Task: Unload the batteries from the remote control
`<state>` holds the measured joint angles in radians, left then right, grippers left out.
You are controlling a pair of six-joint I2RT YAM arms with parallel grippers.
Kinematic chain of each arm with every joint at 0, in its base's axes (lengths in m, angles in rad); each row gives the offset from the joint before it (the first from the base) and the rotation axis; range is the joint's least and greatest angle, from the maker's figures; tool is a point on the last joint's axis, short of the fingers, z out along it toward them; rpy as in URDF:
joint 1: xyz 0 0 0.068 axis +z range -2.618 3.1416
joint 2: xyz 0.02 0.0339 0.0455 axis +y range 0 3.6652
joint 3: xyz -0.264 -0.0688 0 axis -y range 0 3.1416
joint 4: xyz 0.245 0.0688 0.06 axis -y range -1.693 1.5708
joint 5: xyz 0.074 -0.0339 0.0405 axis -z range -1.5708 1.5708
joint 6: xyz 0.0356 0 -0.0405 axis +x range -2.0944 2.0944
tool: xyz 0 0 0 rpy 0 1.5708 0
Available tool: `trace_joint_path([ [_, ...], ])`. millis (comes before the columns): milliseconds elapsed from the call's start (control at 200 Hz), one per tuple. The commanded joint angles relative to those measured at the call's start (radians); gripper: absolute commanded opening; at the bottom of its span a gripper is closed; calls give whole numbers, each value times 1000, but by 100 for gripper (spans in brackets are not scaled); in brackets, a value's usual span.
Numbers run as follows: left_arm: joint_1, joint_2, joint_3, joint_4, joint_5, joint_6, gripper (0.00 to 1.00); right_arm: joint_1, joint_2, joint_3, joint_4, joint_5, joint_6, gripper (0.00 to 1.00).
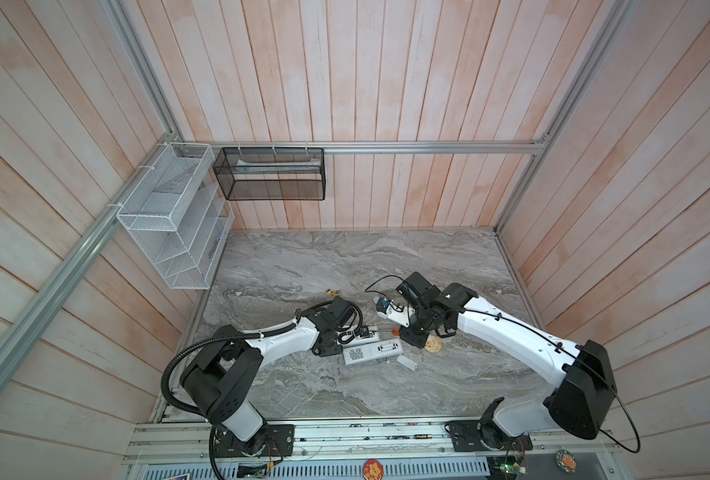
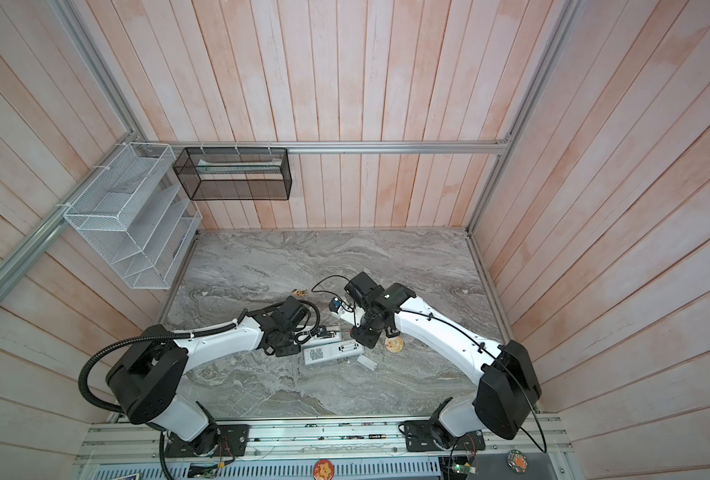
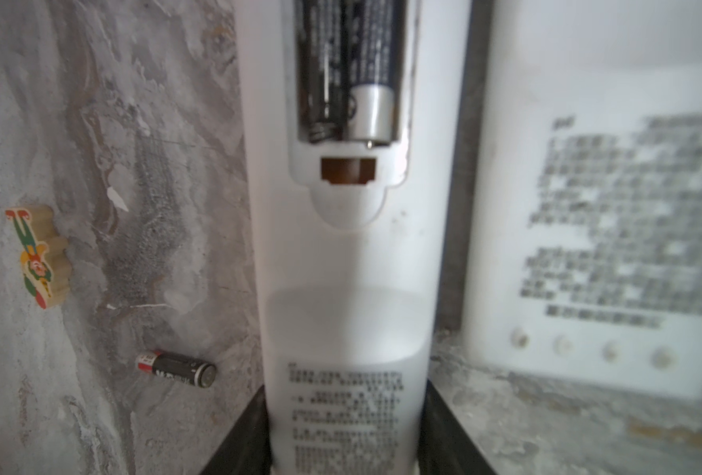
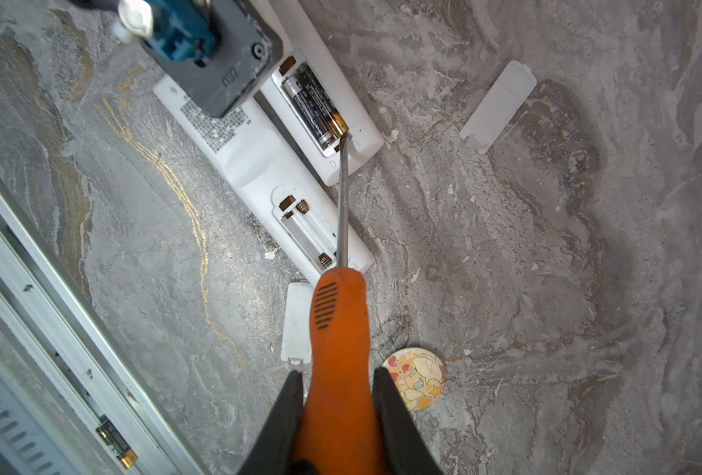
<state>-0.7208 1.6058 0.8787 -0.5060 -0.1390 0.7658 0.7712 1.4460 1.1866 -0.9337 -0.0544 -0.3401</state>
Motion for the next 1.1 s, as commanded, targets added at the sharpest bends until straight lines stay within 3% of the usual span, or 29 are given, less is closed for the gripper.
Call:
trace_joint_path([
  [0,-6,-35,-4,9,10,14,0,14,36,4,-57,21,2,0],
  [1095,-8,-31,-7,17,9,14,0,17,39,-29,-35,-38,-14,0],
])
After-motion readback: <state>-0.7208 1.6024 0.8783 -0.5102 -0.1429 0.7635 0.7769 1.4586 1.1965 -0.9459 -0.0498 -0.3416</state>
